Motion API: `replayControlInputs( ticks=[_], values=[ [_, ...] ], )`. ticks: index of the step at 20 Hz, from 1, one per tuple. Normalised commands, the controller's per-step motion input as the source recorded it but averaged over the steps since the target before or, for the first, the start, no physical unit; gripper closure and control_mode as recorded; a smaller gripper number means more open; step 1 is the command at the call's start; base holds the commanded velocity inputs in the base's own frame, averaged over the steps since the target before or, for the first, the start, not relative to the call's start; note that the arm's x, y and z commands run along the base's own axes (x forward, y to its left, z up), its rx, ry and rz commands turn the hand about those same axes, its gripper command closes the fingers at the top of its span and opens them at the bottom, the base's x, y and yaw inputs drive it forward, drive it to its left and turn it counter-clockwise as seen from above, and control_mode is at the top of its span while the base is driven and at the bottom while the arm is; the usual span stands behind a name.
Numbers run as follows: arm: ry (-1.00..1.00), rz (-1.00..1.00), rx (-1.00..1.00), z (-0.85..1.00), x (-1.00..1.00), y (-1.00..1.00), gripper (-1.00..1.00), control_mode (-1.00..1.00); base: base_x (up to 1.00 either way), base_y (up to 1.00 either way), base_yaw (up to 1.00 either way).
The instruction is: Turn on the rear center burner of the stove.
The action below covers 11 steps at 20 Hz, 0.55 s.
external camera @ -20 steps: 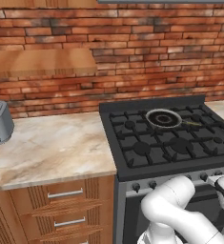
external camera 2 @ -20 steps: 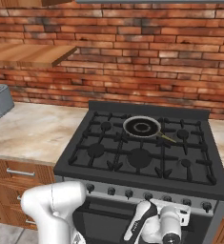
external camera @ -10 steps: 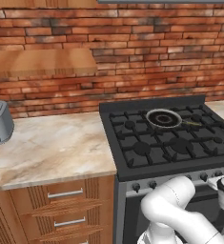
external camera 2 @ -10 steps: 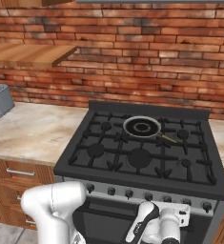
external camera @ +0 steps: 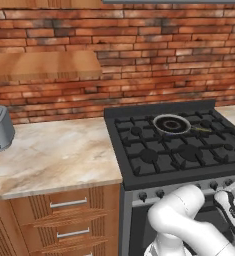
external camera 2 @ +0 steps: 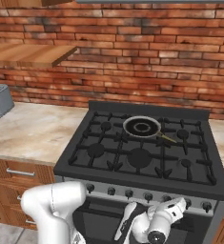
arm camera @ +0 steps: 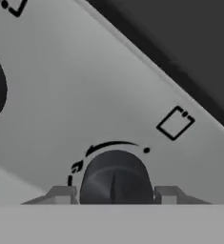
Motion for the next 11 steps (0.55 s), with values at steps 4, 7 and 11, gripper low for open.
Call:
replayControlInputs(
  ticks=[4,7,11],
  values=[
    [0.15,0.38,-1.0,-0.22,-0.08,-0.45,1.0,-1.0,0.0,0.0,0.0],
    [0.11,0.5,-0.89,-0.2,-0.02,-0.4,1.0,-1.0,0.0,0.0,0.0],
    [0.05,0.6,-0.74,-0.22,-0.12,-0.34,1.0,-1.0,0.0,0.0,0.0]
  ],
)
